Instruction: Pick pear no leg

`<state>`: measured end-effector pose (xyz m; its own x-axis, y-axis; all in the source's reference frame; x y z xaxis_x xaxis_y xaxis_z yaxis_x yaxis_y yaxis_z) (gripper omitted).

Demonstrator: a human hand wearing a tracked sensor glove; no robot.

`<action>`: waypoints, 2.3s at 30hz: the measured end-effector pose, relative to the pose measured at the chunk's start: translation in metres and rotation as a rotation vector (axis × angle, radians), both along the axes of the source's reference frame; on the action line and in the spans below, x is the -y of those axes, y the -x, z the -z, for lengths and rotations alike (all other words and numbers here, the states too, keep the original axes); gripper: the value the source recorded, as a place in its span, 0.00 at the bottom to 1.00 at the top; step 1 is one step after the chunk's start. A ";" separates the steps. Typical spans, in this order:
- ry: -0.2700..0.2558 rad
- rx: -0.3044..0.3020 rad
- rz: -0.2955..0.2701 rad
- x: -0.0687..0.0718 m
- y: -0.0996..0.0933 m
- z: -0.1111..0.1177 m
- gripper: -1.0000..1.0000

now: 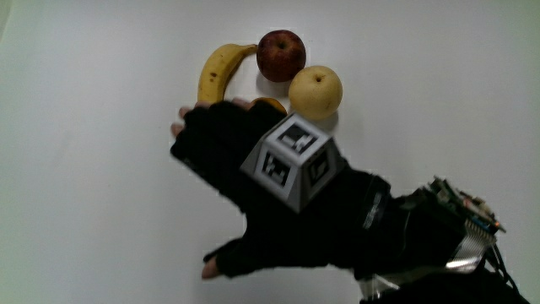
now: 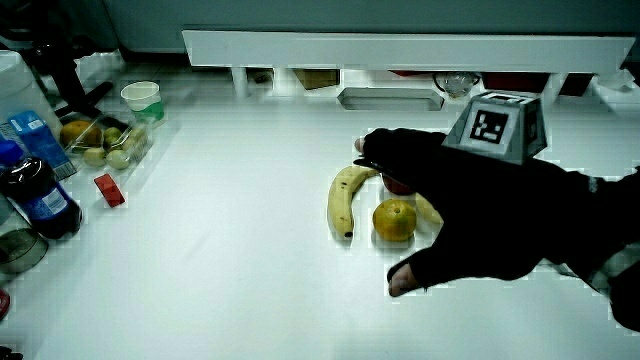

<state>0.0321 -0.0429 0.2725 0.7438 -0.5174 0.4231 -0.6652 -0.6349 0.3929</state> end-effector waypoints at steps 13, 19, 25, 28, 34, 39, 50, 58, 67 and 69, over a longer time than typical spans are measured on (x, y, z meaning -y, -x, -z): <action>0.113 -0.082 -0.240 0.065 -0.049 -0.052 0.50; 0.182 -0.127 -0.316 0.081 -0.069 -0.083 0.50; 0.244 -0.173 -0.360 0.089 -0.083 -0.108 0.50; 0.274 -0.200 -0.379 0.091 -0.090 -0.121 0.50; 0.296 -0.262 -0.411 0.095 -0.099 -0.142 0.50; 0.320 -0.308 -0.424 0.095 -0.103 -0.155 0.50; 0.321 -0.287 -0.443 0.095 -0.107 -0.163 0.50; 0.312 -0.262 -0.445 0.095 -0.109 -0.166 0.63; 0.308 -0.221 -0.469 0.094 -0.112 -0.170 0.83; 0.308 -0.200 -0.479 0.095 -0.112 -0.169 0.87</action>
<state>0.1444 -0.1375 0.4420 0.9445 0.0189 0.3279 -0.2273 -0.6829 0.6943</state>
